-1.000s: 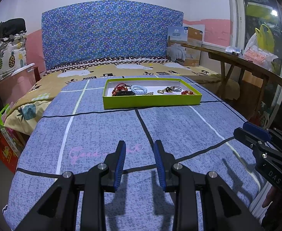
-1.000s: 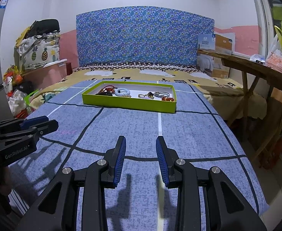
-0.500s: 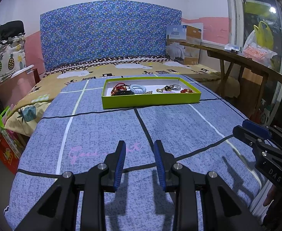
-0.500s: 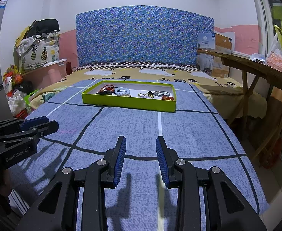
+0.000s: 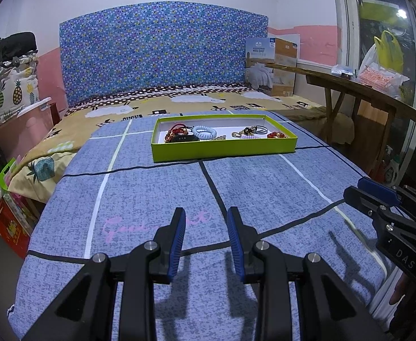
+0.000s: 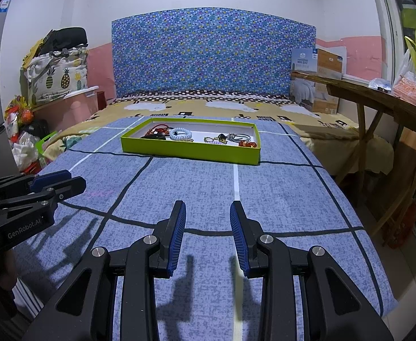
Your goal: Organize jewelry
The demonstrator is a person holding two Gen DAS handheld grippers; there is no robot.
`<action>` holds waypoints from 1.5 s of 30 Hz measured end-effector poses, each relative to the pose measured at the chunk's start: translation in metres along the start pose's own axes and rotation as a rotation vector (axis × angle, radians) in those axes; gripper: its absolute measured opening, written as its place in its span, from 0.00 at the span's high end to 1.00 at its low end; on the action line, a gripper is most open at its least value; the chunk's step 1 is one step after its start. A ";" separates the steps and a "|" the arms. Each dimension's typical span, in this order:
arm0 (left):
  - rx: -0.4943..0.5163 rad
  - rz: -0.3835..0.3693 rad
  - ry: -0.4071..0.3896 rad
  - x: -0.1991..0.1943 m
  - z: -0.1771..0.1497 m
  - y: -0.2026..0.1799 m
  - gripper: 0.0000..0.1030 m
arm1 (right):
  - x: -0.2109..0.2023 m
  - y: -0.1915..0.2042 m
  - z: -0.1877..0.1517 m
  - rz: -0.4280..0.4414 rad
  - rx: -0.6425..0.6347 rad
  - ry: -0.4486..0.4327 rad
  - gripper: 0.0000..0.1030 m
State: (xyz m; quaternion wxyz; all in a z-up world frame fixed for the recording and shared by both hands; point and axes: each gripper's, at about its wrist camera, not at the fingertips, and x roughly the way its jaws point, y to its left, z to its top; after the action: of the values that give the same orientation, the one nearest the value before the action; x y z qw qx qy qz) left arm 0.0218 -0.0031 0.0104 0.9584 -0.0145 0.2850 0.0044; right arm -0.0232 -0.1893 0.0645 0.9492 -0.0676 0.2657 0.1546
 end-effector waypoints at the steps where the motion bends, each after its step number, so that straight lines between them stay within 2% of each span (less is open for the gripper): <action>1: -0.001 -0.001 0.001 0.000 0.000 0.000 0.69 | 0.000 0.000 0.000 0.000 0.000 0.000 0.68; 45: 0.016 0.050 -0.011 0.001 -0.002 -0.004 0.69 | 0.000 0.002 -0.001 -0.004 -0.005 0.006 0.68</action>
State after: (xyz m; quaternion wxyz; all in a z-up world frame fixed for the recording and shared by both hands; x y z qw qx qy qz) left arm 0.0214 -0.0068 0.0078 0.9597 0.0004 0.2799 0.0262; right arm -0.0243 -0.1879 0.0633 0.9485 -0.0708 0.2682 0.1532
